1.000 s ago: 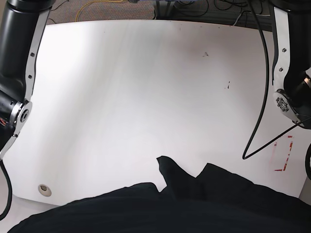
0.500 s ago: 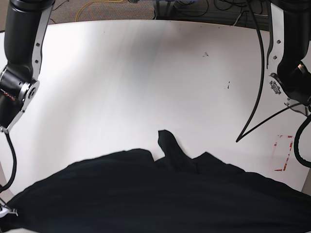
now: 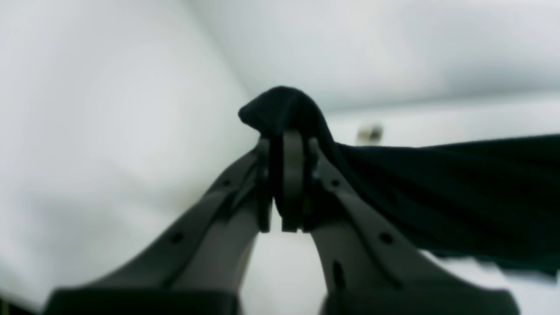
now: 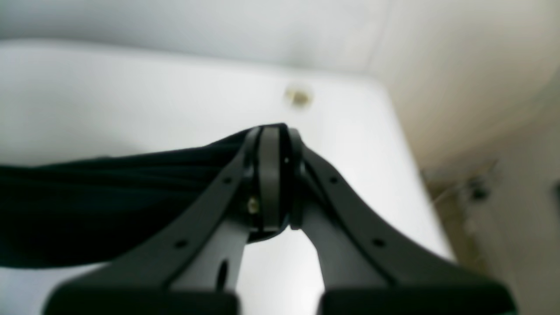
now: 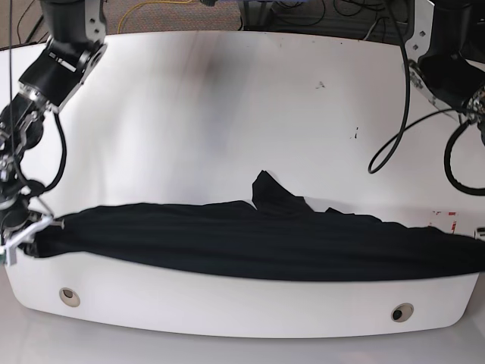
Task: Layout the t-shirt on the table in an organized manner, then fold the t-shirt properly
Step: 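Lay the t-shirt back down, dragging it toward the robot with both grippers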
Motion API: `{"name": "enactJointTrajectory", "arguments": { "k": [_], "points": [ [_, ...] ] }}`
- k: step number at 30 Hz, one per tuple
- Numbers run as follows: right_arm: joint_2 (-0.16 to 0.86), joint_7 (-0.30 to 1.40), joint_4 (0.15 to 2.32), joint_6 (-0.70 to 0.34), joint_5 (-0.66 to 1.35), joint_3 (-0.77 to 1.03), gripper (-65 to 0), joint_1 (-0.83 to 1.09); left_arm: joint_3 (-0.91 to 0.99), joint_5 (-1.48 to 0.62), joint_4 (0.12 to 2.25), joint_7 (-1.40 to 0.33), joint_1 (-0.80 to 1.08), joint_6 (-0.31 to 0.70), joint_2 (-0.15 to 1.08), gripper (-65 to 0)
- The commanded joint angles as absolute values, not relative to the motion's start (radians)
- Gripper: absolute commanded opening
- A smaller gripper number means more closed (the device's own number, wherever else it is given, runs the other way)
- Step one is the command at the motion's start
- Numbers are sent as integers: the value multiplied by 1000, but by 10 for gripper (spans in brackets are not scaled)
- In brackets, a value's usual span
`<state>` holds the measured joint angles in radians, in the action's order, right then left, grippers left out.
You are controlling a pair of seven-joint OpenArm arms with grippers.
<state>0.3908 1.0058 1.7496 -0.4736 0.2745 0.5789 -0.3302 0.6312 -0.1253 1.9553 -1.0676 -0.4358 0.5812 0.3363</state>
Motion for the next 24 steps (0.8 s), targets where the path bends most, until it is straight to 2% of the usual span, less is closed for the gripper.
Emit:
{"name": "enactJointTrajectory", "arguments": {
  "k": [1, 10, 24],
  "points": [
    [389, 975, 1796, -464, 283, 613, -648, -266, 677, -142, 1972, -1041, -387, 593, 344, -644],
    [257, 886, 1819, -464, 363, 677, -648, 33, 826, -217, 1971, -1040, -127, 648, 297, -644],
    [140, 773, 1817, -464, 363, 676, -648, 246, 900, -240, 1963, -1036, 156, 698, 271, -644]
  ]
}}
